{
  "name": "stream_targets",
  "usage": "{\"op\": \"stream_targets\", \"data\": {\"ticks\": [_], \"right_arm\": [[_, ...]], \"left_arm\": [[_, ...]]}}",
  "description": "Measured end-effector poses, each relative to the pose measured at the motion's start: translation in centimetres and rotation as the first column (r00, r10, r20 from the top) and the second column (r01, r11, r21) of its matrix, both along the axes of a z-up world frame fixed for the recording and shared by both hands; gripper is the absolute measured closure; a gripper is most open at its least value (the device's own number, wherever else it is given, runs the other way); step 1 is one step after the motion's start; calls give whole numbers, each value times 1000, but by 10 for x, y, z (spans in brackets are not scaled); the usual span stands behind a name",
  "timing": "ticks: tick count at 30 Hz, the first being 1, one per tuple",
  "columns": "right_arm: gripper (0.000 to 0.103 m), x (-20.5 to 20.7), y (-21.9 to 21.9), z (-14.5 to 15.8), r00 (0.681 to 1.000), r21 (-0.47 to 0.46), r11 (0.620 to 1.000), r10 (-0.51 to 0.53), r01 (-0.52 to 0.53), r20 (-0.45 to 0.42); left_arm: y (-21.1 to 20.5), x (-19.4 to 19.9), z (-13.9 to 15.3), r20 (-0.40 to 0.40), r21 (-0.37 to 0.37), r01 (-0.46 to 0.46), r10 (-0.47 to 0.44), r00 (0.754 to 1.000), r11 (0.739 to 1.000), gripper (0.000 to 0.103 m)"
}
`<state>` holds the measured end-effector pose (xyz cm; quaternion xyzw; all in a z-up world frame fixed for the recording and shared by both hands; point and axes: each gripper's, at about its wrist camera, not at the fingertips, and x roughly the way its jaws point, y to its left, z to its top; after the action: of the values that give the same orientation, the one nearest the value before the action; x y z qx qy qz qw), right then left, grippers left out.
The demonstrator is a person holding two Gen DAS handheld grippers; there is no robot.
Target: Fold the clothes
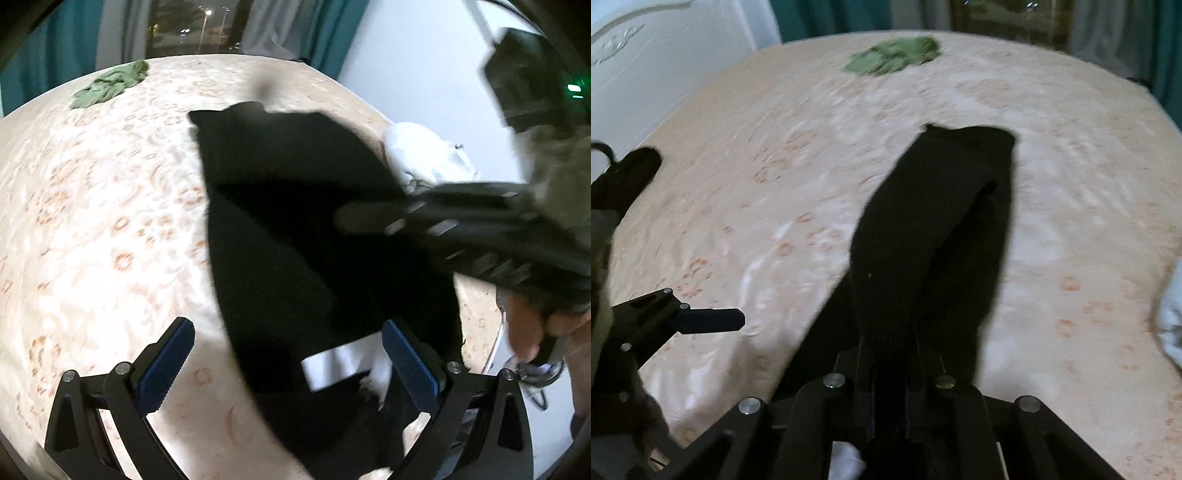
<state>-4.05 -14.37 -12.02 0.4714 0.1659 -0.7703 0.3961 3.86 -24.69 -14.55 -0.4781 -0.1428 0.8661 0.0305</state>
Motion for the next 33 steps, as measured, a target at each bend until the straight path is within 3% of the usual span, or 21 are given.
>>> {"op": "stream_targets", "data": {"ticks": [2,4,5,8,13,16,18,21,24,25,28,33], "right_arm": [[71,2,-25,-28,997,40,999,25,-28,67],[20,4,-46,-61,988,89,995,39,-53,152],[16,5,-54,-76,981,117,991,38,-61,188],[16,12,-66,-88,988,209,977,3,-35,153],[17,24,-46,-9,996,9,1000,7,-7,90],[16,6,-28,40,996,-126,989,-66,73,59],[15,-16,-27,52,988,-175,974,-128,142,86],[14,-60,-19,30,932,-144,941,-267,307,244],[14,-102,-13,-6,823,-65,884,-402,463,403],[14,-109,-13,-16,808,-47,876,-420,479,414],[14,-126,-19,-40,800,-14,865,-456,501,390],[15,-138,-25,-53,809,-75,865,-429,496,400]], "left_arm": [[-10,3,-6,8,10,-20,20,1000,1000,0],[-21,2,-18,46,21,-25,24,999,999,0],[-25,3,-23,58,31,-33,31,998,999,0],[-34,5,-25,74,32,-37,34,997,999,0],[-52,19,-6,-1,87,-86,86,996,993,0],[-63,22,-5,-1,162,-129,131,991,978,0],[-61,13,-9,10,189,-153,154,988,970,0],[-65,16,-19,39,215,-179,175,984,960,0],[-64,19,-30,73,228,-175,162,984,958,0],[-63,19,-32,79,225,-172,158,984,959,0],[-58,17,-35,86,202,-162,147,985,966,0],[-61,15,-39,97,190,-174,158,983,966,0]]}}
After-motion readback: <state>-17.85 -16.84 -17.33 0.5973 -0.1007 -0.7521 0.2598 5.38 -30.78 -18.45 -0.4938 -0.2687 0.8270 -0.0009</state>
